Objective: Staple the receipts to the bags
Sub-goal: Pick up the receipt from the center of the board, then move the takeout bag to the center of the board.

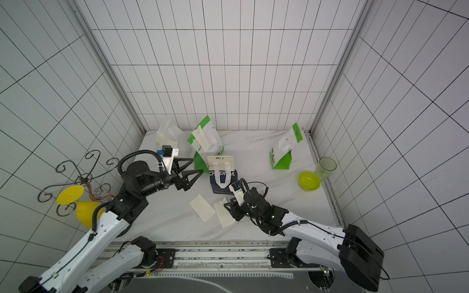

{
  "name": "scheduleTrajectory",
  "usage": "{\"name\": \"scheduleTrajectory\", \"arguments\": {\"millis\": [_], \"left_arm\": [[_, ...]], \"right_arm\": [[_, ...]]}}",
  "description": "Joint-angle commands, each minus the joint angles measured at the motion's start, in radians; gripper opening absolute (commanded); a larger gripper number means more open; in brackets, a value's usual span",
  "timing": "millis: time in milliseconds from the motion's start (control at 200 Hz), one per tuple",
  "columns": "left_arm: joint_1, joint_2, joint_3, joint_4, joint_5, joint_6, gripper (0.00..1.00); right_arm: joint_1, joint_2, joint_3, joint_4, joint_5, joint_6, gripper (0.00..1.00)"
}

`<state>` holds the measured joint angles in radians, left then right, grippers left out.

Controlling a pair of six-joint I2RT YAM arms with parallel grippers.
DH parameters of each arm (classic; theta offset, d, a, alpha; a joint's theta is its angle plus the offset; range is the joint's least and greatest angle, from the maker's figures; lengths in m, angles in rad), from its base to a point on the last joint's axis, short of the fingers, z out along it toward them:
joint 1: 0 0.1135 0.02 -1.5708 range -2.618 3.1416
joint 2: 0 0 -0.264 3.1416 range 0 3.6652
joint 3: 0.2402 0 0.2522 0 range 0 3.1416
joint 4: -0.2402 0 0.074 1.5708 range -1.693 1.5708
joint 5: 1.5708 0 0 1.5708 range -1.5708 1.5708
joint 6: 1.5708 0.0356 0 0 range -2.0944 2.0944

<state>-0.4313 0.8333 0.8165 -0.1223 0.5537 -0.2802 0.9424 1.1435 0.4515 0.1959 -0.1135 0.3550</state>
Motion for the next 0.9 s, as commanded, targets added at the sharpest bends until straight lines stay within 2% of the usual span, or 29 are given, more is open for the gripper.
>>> {"name": "scheduleTrajectory", "arguments": {"millis": [0, 125, 265, 700, 815, 895], "left_arm": [[-0.002, -0.025, 0.01, -0.004, -0.011, 0.004, 0.97], [-0.003, -0.038, 0.009, -0.009, -0.012, 0.002, 0.97], [-0.004, -0.057, 0.008, -0.016, -0.012, 0.002, 0.97], [-0.004, -0.085, 0.003, -0.024, -0.015, 0.007, 0.97], [-0.005, -0.085, 0.003, -0.03, -0.021, 0.012, 0.97], [-0.006, -0.083, 0.0, -0.031, -0.023, 0.012, 0.97]], "right_arm": [[0.003, 0.104, 0.02, 0.064, 0.059, -0.001, 0.47], [0.004, 0.248, 0.051, 0.136, 0.127, -0.003, 0.47], [0.006, 0.33, 0.061, 0.192, 0.231, 0.007, 0.48], [0.044, 0.53, 0.187, 0.162, 0.258, -0.019, 0.47], [0.06, 0.567, 0.205, 0.123, 0.261, -0.028, 0.41], [0.083, 0.585, 0.198, 0.109, 0.279, -0.034, 0.25]]}}
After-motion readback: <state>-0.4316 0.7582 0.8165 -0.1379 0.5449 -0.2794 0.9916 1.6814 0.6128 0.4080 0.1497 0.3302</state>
